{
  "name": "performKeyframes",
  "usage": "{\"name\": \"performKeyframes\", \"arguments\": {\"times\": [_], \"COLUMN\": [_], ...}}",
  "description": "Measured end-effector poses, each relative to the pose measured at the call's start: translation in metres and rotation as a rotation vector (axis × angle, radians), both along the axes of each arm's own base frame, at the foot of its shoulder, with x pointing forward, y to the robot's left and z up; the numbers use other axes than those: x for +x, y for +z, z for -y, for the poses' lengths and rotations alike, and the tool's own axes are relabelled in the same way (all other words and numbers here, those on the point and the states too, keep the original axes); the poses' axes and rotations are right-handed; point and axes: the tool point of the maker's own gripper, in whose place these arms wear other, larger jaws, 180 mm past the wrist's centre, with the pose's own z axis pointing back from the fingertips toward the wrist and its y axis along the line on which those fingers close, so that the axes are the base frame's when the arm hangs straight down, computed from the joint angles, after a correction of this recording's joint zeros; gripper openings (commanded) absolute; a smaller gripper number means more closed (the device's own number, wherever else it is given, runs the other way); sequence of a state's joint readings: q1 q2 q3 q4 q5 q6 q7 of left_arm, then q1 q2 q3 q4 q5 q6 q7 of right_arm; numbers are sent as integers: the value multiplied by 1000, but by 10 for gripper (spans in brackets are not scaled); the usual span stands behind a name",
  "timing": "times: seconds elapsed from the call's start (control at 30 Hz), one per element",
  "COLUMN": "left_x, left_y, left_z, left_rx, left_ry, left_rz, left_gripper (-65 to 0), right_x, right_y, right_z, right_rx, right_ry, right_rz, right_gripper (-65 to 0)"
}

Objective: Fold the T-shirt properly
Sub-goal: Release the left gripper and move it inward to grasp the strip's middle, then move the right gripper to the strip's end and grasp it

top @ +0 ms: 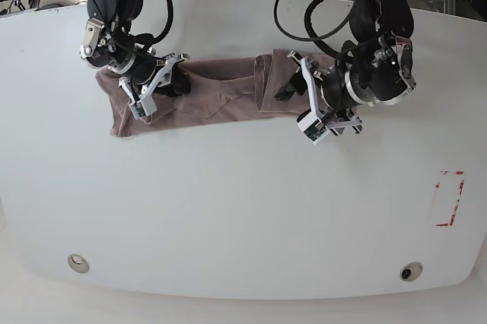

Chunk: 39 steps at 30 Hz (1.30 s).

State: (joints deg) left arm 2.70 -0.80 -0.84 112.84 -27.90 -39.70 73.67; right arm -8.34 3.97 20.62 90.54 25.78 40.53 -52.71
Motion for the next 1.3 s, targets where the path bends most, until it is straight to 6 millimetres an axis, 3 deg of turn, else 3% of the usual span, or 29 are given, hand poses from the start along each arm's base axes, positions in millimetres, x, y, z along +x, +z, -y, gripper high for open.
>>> {"name": "performKeyframes", "arguments": {"times": [0.2,0.27,0.43,0.6,0.73,0.83,1.03,1.17,1.3], "left_x": [-3,-6,-16,-28,-26,-24,-19,-13,-3], "left_y": [-25,-30,-49,-79,-86,-86,-70,-56,-51], "left_z": [-48,-52,-73,-84,-88,-93,-86,-71,-75], "left_rx": [201,214,263,272,219,223,217,146,177], "left_ry": [57,61,68,78,120,130,118,108,110], "left_rz": [-33,-27,-27,-116,-128,-124,-73,-38,-33], "left_gripper": [-318,-315,-317,-318,-318,-318,-318,-318,-318], "right_x": [0,1,17,21,23,25,7,5,-1], "right_y": [8,15,45,72,80,79,49,38,26], "right_z": [4,6,8,19,48,83,161,182,187], "right_rx": [-63,-95,-155,-106,-31,21,82,159,199], "right_ry": [20,31,48,-28,-123,-217,-374,-419,-435], "right_rz": [8,11,64,110,120,100,-24,-51,-94], "right_gripper": [-510,-507,-319,-189,-141,-138,-140,-140,-140]}}
